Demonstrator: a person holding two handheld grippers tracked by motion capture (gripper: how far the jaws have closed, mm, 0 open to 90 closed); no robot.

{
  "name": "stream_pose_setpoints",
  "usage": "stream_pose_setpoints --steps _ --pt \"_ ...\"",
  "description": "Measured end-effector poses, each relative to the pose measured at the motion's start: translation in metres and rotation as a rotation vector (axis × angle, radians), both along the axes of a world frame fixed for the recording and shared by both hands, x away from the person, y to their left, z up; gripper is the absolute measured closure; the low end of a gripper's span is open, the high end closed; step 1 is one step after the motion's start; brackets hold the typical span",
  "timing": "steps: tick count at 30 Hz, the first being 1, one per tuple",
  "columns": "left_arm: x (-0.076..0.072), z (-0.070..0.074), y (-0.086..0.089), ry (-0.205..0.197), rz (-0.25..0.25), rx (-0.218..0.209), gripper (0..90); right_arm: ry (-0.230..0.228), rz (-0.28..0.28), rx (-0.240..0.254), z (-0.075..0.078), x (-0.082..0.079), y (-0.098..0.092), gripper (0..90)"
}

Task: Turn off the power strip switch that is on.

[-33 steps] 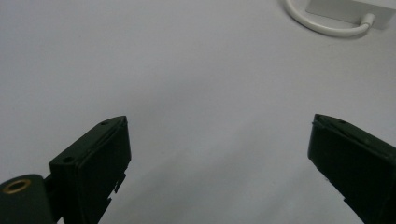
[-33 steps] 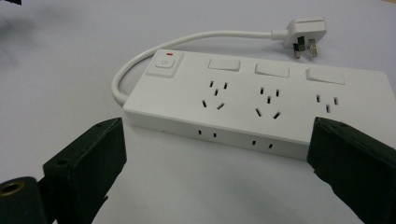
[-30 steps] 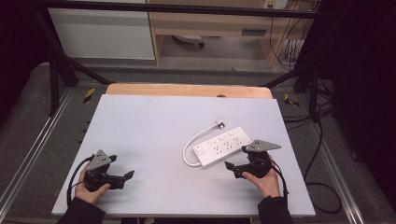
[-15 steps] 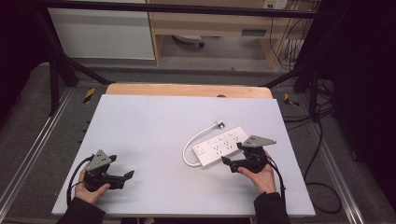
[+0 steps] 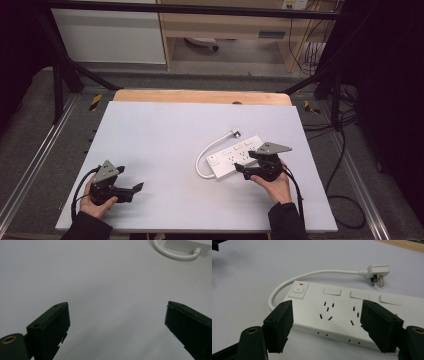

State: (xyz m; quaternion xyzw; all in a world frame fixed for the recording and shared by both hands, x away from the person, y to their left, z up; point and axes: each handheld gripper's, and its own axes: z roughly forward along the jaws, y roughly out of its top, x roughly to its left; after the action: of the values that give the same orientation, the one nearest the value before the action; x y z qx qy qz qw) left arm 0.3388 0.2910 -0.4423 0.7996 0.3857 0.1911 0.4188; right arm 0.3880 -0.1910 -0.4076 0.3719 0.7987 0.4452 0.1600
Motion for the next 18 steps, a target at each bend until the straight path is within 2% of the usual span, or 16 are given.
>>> stream_pose_setpoints --steps 18 --pt "0.000 0.000 0.001 0.000 0.002 -0.002 5.9 0.007 -0.025 0.008 0.001 0.012 0.006 44.2"
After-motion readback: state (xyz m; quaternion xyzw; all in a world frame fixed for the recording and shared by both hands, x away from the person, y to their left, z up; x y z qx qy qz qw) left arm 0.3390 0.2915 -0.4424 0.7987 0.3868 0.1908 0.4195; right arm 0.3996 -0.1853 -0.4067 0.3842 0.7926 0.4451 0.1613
